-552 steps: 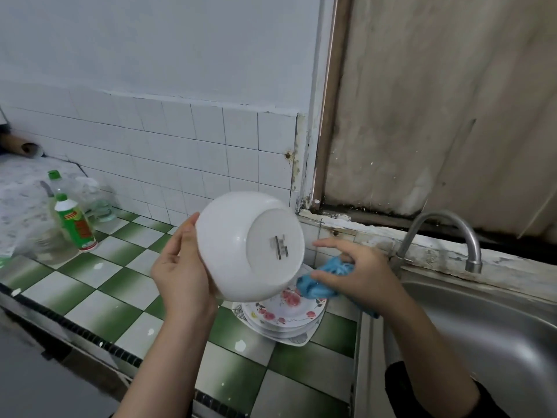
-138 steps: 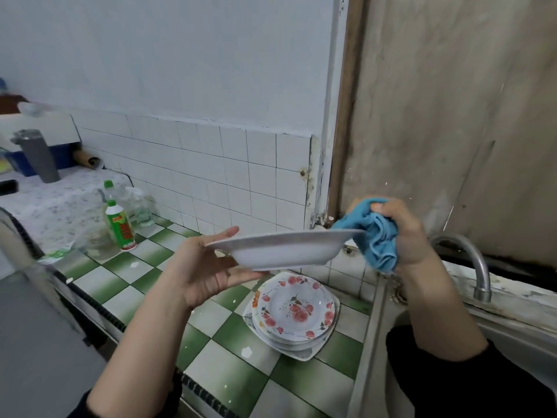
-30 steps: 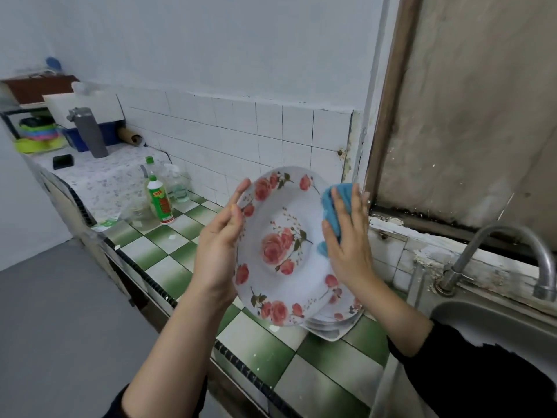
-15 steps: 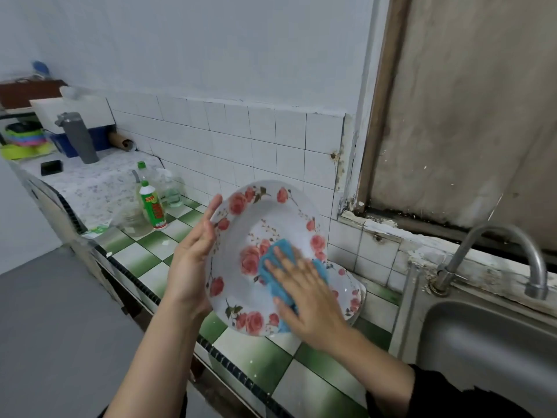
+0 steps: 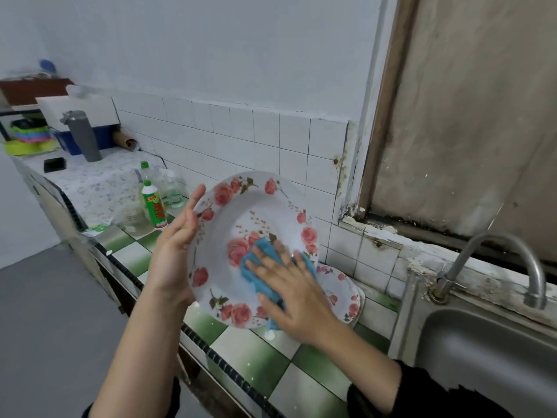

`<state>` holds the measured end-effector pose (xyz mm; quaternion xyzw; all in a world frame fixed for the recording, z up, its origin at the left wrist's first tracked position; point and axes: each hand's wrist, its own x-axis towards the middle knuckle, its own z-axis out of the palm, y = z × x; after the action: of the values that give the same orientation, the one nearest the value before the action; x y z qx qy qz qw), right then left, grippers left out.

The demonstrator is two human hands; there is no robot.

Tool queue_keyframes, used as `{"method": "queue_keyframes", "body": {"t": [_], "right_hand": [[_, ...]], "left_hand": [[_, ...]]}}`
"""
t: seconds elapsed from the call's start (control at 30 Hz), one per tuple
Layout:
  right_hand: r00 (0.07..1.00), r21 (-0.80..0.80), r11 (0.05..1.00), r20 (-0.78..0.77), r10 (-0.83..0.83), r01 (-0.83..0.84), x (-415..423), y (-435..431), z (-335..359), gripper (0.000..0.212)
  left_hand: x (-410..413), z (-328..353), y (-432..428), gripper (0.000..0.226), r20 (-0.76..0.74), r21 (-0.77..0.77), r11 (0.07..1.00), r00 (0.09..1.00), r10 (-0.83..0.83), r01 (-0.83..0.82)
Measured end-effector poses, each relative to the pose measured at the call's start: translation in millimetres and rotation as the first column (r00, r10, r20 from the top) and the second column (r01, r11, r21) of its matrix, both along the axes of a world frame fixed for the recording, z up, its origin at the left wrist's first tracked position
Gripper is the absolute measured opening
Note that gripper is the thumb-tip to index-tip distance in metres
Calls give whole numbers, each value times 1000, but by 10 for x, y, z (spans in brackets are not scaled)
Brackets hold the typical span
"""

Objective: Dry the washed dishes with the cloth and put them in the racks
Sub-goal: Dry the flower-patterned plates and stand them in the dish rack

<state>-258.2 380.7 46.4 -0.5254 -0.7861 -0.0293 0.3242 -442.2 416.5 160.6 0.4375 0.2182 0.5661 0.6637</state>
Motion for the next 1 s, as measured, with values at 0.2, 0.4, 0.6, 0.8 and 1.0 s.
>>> {"method": "queue_keyframes", "body": {"t": [0.2, 0.4, 0.6, 0.8, 1.0], "right_hand": [[956, 119, 963, -203, -213, 240, 537, 375, 154, 56], [878, 197, 954, -465, -111, 225, 51, 455, 656, 56], [922, 163, 982, -357, 151, -98, -639, 75, 326, 57], [985, 170, 974, 63, -162, 150, -83, 173, -119, 58], [808, 311, 776, -436, -397, 548, 189, 490, 434, 58]], "left_hand": [[48, -93, -94, 37, -48, -24, 999, 998, -32, 31], [372, -156, -288, 31, -110, 18, 996, 990, -86, 89], [285, -175, -200, 38, 33, -48, 999, 999, -22, 23], [66, -105, -177, 36, -30, 2, 999, 999, 36, -36], [317, -19, -260, 28, -103, 120, 993, 994, 26, -14]]}}
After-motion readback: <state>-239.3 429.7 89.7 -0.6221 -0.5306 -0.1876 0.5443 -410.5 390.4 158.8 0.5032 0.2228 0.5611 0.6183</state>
